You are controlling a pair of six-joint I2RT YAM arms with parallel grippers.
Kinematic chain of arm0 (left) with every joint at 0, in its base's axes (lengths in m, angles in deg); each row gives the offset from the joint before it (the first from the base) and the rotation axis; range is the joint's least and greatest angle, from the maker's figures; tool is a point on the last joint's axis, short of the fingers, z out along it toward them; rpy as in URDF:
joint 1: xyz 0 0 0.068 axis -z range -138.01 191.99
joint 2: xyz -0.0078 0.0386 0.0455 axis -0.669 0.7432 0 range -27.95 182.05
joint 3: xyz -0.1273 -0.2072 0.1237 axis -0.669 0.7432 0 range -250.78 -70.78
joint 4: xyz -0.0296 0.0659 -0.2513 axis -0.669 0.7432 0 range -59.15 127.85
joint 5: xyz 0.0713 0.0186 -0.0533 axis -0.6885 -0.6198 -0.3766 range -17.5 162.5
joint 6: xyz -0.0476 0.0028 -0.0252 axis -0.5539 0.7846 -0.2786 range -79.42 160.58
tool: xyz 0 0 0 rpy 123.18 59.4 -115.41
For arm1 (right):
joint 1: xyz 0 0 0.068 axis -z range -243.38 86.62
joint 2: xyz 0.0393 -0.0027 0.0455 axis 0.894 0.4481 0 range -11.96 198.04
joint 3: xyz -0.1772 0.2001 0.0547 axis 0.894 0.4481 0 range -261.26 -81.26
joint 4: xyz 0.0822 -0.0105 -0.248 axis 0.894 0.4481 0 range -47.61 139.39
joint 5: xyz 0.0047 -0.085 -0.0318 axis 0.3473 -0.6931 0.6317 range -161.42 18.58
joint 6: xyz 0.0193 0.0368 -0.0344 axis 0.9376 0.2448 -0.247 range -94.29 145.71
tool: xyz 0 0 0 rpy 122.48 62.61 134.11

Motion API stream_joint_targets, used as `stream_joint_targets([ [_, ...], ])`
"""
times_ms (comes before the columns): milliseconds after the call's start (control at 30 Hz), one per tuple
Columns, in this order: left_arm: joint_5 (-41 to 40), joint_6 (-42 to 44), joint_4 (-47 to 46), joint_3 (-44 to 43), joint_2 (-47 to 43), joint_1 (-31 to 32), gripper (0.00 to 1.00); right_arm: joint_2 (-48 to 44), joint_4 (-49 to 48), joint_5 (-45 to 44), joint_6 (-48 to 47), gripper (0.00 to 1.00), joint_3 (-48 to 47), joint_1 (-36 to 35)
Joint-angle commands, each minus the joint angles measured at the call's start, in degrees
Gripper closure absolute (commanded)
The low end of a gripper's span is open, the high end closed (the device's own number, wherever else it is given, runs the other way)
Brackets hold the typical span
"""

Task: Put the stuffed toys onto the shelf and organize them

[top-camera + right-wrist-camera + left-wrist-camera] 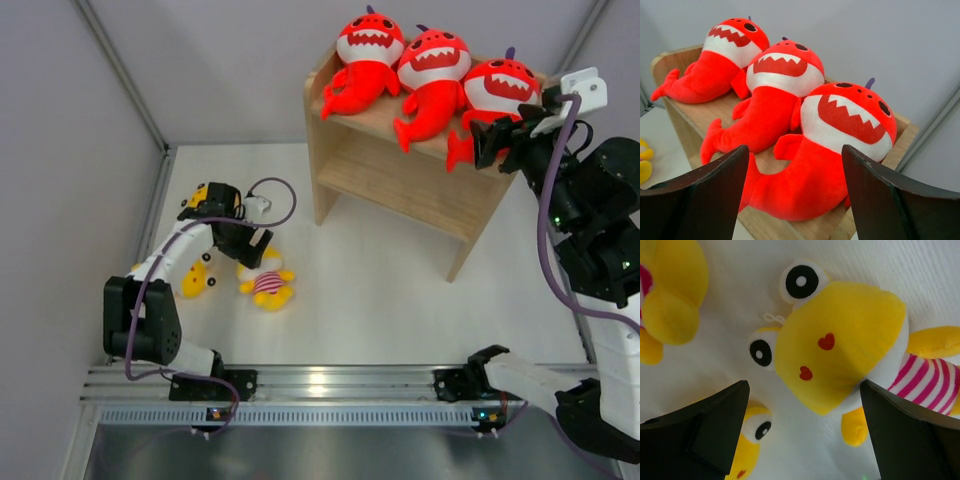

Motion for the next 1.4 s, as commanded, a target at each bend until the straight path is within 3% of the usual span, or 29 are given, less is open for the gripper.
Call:
stream_joint_targets([
  [0, 3.4, 3.5, -10.6, 0.8, 0.7, 1.4, 0.02, 0.1, -1.0, 5.0, -1.7, 0.24, 1.0, -0.7],
  [67, 3.1, 4.7, -11.3, 2.1, 2.0, 3.1, 0.02, -0.7, -1.6, 5.6, -1.7, 0.24, 2.3, -0.8],
  [133, 2.9, 4.7, -11.5, 3.5, 4.2, 3.7, 0.08, -1.0, -1.9, 6.1, -1.8, 0.24, 2.9, -0.8],
  [167, 3.1, 4.9, -11.5, 3.9, 4.8, 3.7, 0.28, -1.1, -1.8, 6.9, -2.0, 0.24, 3.1, -0.8],
  [233, 4.4, 5.6, -11.3, 5.2, 4.2, 3.7, 0.54, -0.5, -0.6, 7.8, -2.4, 0.24, 2.4, -1.1],
  [267, 4.5, 6.0, -11.3, 5.7, 3.6, 3.7, 0.88, -0.2, 0.0, 8.3, -2.6, 0.24, 1.8, -1.3],
  [300, 4.1, 5.3, -11.3, 6.0, 2.6, 3.7, 1.0, -0.1, 0.5, 9.1, -3.1, 0.24, 1.5, -1.6],
  [500, 2.5, 3.4, -9.8, 7.1, -9.9, 3.6, 1.0, 2.8, 2.7, 5.7, -10.5, 0.24, 1.1, -10.5],
  [600, 3.8, 1.9, -7.4, 5.7, -16.6, 3.6, 1.0, 4.8, 3.2, 2.4, -18.0, 0.24, 2.4, -21.2],
  [833, 8.4, 0.4, 3.0, -3.4, -26.2, 3.6, 1.0, 2.8, -14.9, 3.5, -38.4, 0.14, 23.3, -46.4],
  [1067, 13.2, -0.3, 10.4, -8.4, -29.9, 3.6, 1.0, 9.3, -29.7, 5.4, -51.1, 0.12, 33.7, -52.6],
  [1367, 15.5, -0.9, 12.2, -10.2, -30.6, 3.7, 1.0, 18.6, -27.9, 7.9, -52.2, 0.12, 32.0, -52.9],
])
